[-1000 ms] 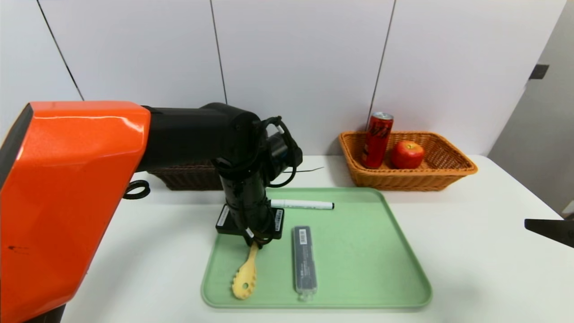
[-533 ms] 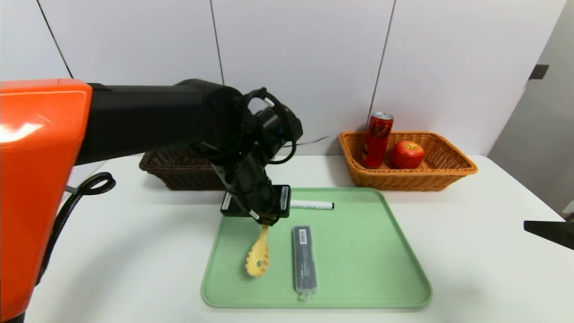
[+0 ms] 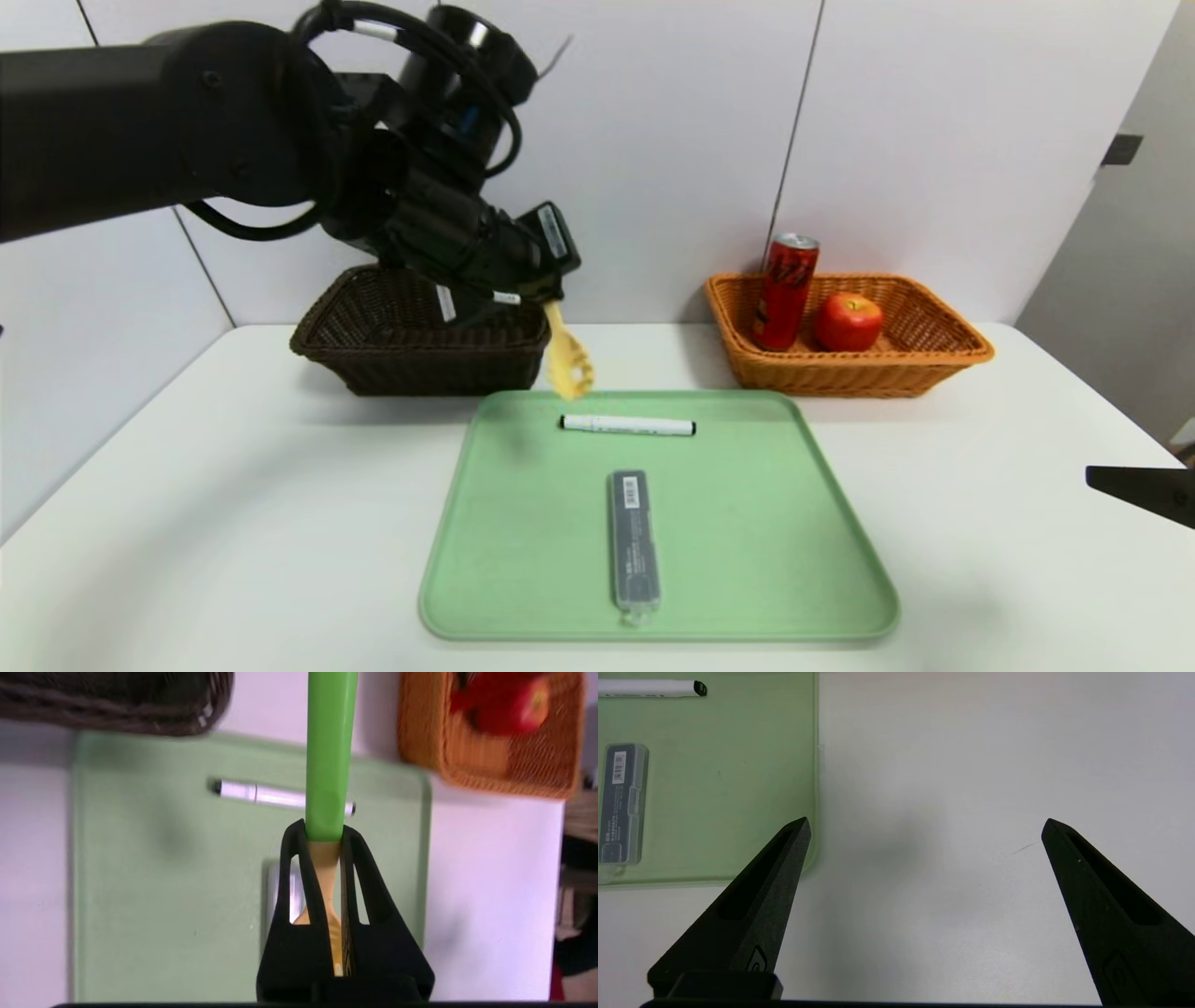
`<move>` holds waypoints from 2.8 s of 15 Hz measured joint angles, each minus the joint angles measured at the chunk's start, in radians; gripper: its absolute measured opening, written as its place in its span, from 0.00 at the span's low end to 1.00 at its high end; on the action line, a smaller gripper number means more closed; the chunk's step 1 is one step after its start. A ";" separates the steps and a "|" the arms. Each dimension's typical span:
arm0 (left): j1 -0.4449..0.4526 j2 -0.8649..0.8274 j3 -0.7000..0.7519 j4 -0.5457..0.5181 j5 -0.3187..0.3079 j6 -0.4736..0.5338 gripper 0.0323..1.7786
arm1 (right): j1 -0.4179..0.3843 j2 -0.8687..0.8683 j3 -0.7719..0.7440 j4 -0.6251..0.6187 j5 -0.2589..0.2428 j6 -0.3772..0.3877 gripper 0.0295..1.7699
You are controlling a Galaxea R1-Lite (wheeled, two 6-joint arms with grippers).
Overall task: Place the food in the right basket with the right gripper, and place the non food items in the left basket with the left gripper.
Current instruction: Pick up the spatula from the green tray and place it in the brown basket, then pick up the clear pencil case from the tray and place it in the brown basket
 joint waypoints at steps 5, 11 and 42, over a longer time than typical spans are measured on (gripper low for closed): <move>0.183 -0.011 0.000 -0.126 0.069 -0.102 0.05 | 0.000 0.003 0.002 0.003 0.000 -0.011 0.97; 0.357 0.057 0.000 -0.142 0.064 -0.290 0.05 | -0.001 0.001 0.014 0.006 -0.006 -0.032 0.97; 0.341 0.048 0.000 -0.164 -0.070 -0.193 0.82 | 0.000 -0.017 0.085 -0.001 -0.001 -0.042 0.97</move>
